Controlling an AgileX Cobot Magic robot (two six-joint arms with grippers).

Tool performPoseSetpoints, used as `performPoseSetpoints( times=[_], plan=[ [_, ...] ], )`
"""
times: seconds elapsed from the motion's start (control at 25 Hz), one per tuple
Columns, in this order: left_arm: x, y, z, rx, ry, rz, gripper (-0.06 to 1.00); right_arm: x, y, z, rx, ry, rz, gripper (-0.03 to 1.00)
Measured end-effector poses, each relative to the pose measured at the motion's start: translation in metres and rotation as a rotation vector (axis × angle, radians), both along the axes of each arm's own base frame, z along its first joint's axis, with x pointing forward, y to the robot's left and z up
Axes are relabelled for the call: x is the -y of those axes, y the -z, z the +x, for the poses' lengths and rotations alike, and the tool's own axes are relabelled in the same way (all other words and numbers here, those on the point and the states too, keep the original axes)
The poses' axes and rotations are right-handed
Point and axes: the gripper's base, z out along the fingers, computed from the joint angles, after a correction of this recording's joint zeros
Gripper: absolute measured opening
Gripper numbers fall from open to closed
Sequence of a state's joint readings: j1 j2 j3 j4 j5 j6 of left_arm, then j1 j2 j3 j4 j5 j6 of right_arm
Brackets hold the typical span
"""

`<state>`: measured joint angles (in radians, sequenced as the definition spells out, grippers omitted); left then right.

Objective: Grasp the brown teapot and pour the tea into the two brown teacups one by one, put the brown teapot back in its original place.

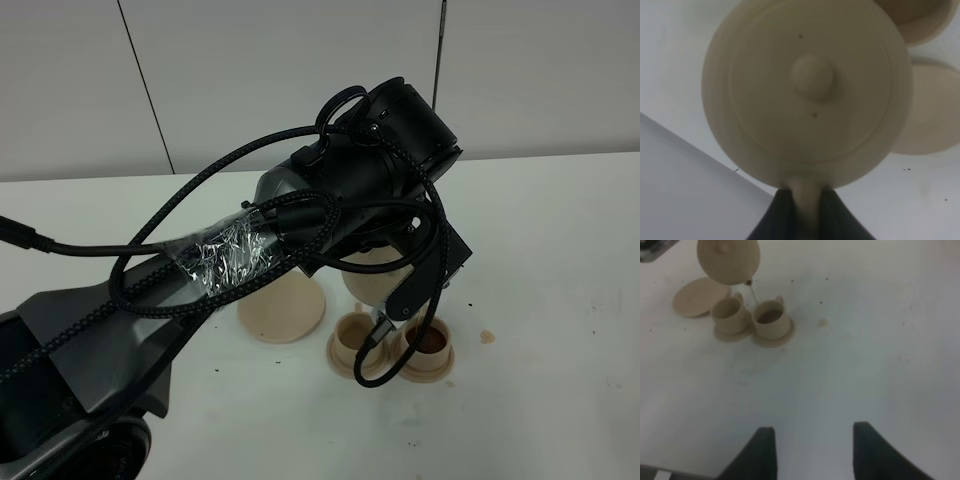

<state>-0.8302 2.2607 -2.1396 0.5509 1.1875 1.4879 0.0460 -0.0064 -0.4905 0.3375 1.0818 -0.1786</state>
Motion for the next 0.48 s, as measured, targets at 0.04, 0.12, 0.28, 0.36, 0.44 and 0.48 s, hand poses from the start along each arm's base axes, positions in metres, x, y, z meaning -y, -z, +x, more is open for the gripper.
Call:
performPoseSetpoints(
  times=[0.04,0.12,0.28,0.36,0.44,0.48],
  plan=[
    [0.0002,0.0002,-0.0002,-0.003,0.000,-0.002,0.17,0.0000,0.0000,0.0000,0.000,0.000,0.000,0.35],
    [0.0004,0.0004,-0.0004,-0.006,0.000,-0.005,0.17,0.0000,0.0000,0.0000,0.000,0.000,0.000,0.35],
    [0.0007,0.0006,-0.0008,-0.010,-0.003,-0.011,0.17,0.0000,0.0000,0.0000,0.000,0.000,0.000,0.35],
    [0.0007,0.0007,-0.0008,-0.010,-0.007,-0.014,0.17,0.0000,0.0000,0.0000,0.000,0.000,0.000,0.35],
    [0.0009,0.0008,-0.0010,-0.011,-0.012,-0.019,0.17,0.0000,0.0000,0.0000,0.000,0.000,0.000,0.35],
    [0.0011,0.0010,-0.0012,-0.014,-0.014,-0.023,0.17,0.0000,0.0000,0.0000,0.000,0.000,0.000,0.35]
  ],
)
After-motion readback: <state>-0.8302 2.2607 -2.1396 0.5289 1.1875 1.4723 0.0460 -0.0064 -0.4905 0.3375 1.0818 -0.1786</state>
